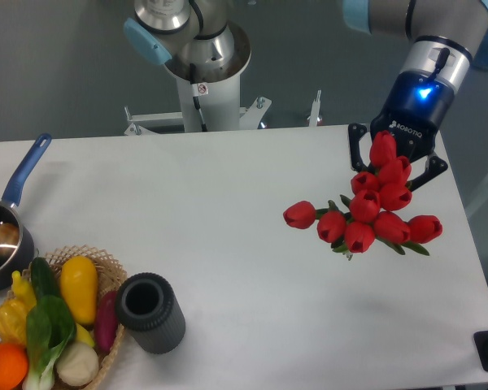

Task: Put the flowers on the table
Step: 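Carry the red tulip bunch in the gripper toward the table center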

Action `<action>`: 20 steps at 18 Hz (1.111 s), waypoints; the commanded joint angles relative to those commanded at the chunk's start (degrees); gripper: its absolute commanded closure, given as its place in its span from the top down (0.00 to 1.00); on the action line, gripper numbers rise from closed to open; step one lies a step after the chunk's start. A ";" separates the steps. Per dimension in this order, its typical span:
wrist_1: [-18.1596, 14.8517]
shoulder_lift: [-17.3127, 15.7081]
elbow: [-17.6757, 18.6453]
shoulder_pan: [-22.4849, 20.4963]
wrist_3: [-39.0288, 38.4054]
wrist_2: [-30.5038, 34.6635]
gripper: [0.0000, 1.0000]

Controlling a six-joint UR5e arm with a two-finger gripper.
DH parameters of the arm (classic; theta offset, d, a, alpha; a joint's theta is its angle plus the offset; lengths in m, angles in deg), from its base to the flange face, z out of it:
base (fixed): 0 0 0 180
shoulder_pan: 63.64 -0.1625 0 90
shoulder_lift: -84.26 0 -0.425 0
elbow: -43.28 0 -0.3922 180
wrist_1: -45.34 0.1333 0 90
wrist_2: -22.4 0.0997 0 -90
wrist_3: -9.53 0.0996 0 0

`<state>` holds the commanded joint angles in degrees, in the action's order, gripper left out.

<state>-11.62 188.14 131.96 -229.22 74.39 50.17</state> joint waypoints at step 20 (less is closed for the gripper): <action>-0.35 -3.25 0.26 0.26 -0.35 19.68 0.26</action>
<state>-11.97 184.89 132.22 -228.96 74.04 69.85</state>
